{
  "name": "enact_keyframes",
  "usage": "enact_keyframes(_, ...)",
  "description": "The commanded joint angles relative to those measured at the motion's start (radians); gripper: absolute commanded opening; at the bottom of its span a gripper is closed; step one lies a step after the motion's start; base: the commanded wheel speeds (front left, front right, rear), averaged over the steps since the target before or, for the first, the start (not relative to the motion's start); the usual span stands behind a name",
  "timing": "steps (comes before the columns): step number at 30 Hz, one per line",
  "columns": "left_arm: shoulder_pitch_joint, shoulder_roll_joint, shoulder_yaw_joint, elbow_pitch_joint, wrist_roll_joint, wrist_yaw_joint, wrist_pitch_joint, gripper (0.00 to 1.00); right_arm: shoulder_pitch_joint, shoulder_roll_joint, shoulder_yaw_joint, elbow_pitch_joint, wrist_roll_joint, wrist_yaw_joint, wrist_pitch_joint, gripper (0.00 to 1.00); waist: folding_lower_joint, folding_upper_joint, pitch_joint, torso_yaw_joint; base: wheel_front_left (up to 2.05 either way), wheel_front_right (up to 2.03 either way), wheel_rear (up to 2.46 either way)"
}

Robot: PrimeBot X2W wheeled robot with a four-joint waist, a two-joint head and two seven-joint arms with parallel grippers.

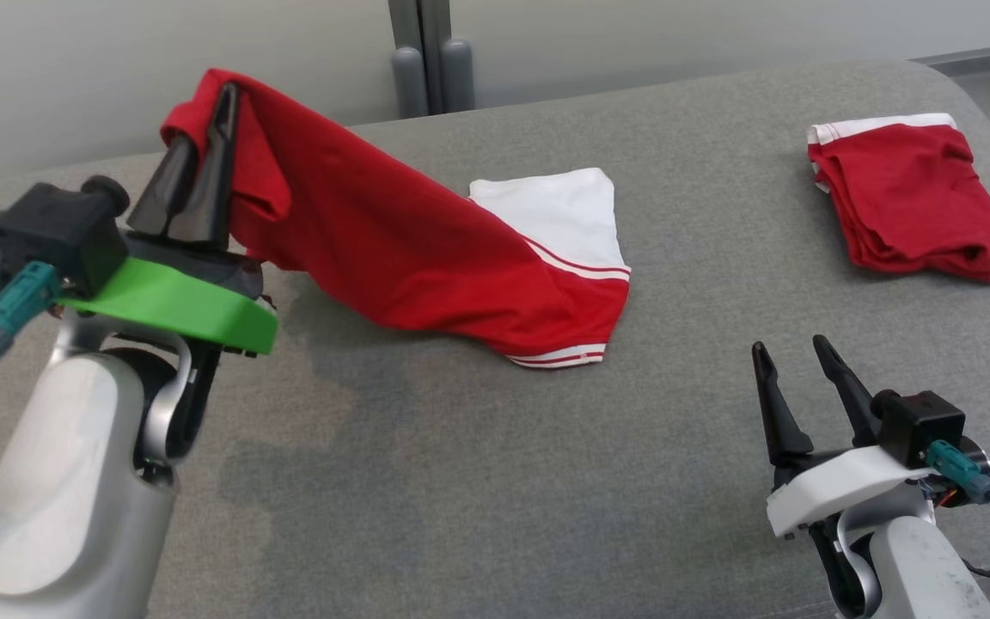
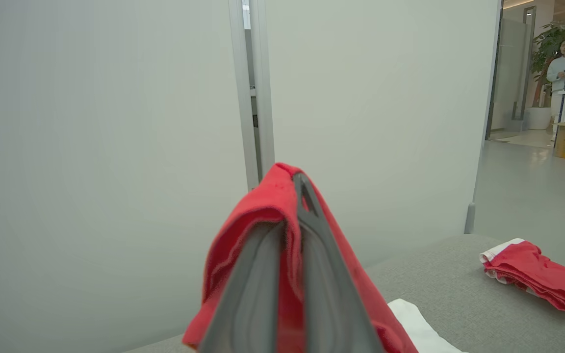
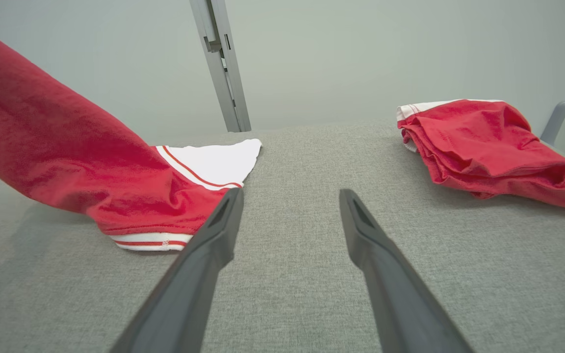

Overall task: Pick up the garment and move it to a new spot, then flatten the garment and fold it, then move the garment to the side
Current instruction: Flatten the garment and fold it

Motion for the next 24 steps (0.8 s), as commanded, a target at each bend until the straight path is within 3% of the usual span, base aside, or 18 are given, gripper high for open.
enact_keyframes(1,-0.024,0.014,0.007,-0.021,-0.006,0.001,0.02,0.0,0.01,-0.004,0.0,0.001,0.004,-0.001,-0.005,1.0,0.0,0.0,-0.004,0.0,0.0,0.0,0.0)
enact_keyframes(10,-0.07,0.046,-0.024,-0.183,-0.018,-0.009,0.132,0.0,0.016,-0.004,-0.01,0.003,0.01,-0.001,-0.005,1.0,0.0,0.0,-0.009,-0.002,0.0,0.0,0.0)
enact_keyframes(18,-0.143,0.008,-0.108,-0.3,-0.03,-0.022,0.208,0.0,0.018,-0.004,-0.017,0.009,0.007,-0.001,-0.005,1.0,0.0,0.0,-0.03,0.004,0.0,0.0,0.0)
enact_keyframes(24,-0.168,0.005,-0.106,-0.277,-0.05,-0.004,0.26,0.0,0.014,-0.004,-0.015,0.004,0.005,-0.001,-0.005,1.0,0.0,0.0,-0.029,0.004,0.0,0.0,0.0)
